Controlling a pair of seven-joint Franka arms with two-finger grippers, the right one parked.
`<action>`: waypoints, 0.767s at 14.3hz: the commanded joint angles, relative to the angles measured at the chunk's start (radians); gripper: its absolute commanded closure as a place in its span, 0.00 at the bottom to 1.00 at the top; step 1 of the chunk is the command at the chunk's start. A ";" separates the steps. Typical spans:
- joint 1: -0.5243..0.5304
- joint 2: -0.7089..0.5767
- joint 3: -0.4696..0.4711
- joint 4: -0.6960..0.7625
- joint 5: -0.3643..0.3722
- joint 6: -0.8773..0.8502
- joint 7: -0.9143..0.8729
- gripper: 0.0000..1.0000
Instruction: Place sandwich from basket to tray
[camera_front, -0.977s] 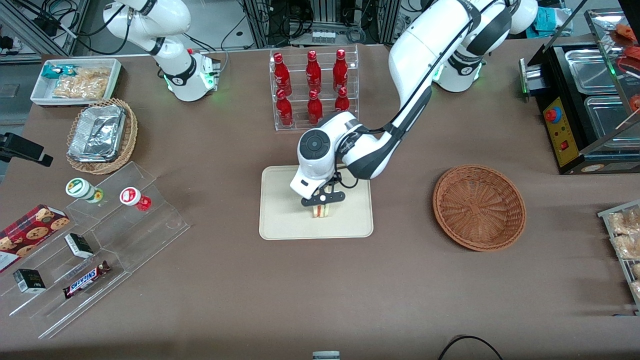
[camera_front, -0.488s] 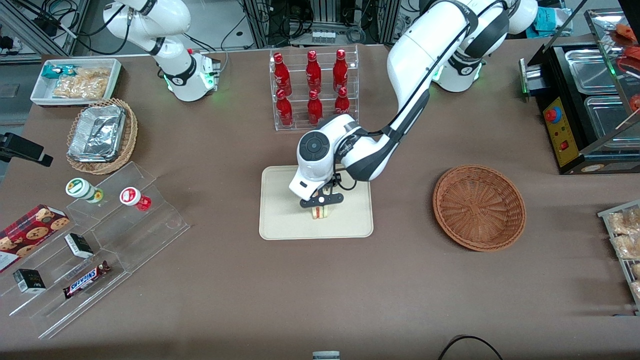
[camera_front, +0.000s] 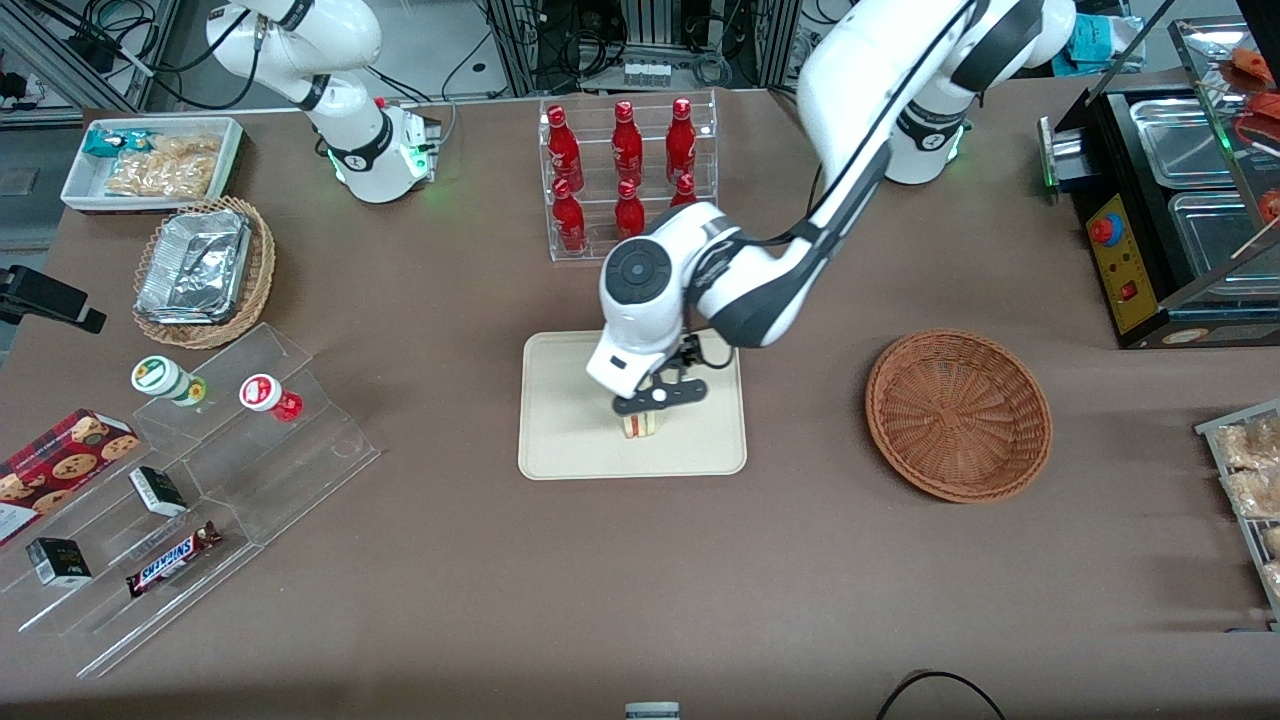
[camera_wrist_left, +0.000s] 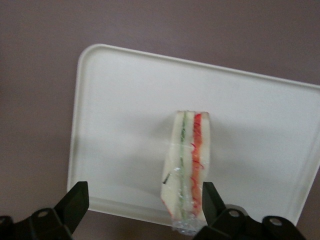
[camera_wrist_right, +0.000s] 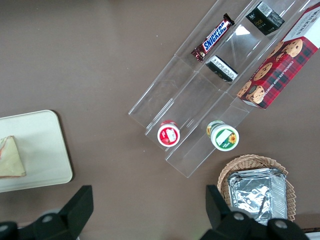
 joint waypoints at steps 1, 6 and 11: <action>0.083 -0.127 0.003 -0.146 0.002 -0.015 -0.002 0.00; 0.249 -0.318 -0.004 -0.365 -0.030 -0.016 0.176 0.00; 0.401 -0.523 -0.001 -0.525 -0.125 -0.111 0.461 0.00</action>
